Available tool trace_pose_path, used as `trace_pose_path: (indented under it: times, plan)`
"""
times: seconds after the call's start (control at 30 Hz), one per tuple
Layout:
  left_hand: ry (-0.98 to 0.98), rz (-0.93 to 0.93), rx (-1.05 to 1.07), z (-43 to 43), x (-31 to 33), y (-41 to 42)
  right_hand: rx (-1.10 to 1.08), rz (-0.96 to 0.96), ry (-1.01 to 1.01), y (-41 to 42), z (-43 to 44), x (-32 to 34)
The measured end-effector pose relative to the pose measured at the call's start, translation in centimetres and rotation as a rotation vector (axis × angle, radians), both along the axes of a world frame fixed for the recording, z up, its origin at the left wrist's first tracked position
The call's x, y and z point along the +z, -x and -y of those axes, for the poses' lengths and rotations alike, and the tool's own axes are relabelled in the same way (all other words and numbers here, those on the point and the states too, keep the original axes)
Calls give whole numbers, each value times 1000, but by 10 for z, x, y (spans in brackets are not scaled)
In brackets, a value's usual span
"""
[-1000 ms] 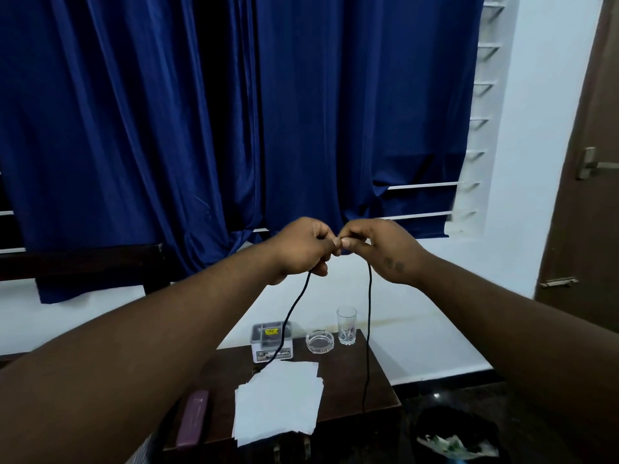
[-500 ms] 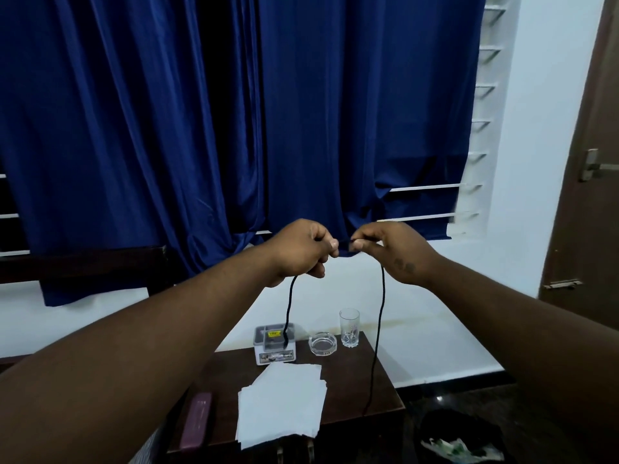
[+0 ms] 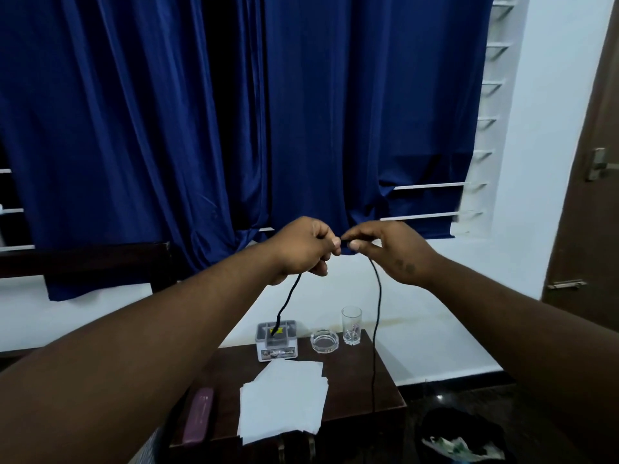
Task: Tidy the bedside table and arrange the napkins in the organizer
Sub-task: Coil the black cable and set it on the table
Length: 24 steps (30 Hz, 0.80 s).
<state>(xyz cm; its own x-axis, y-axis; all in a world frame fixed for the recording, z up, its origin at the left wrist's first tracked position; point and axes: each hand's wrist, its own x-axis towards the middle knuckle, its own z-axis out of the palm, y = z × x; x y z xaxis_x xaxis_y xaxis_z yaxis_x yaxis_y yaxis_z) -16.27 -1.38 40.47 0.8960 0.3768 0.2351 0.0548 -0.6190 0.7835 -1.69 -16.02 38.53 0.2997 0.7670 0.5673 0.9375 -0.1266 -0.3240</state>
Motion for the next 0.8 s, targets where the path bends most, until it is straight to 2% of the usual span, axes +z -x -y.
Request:
trace_pose_path:
  times: [0.1,0.27,0.43,0.63,0.8]
  plan:
    - [-10,-8,-7,1,-1,-2,41,32,-9,7,-7,-1]
    - [20,-5,0,-3,-2,1,-53,18,-29,-8,-1,-1]
    - [21,-10,-12,-1,-2,-1,71,37,-38,5,-6,-3]
    - [32,-8,6,-3,-3,1,-40,13,-69,-8,-6,-7]
    - [23,-14,1,0,-4,0,73,94,-74,8,-14,-6]
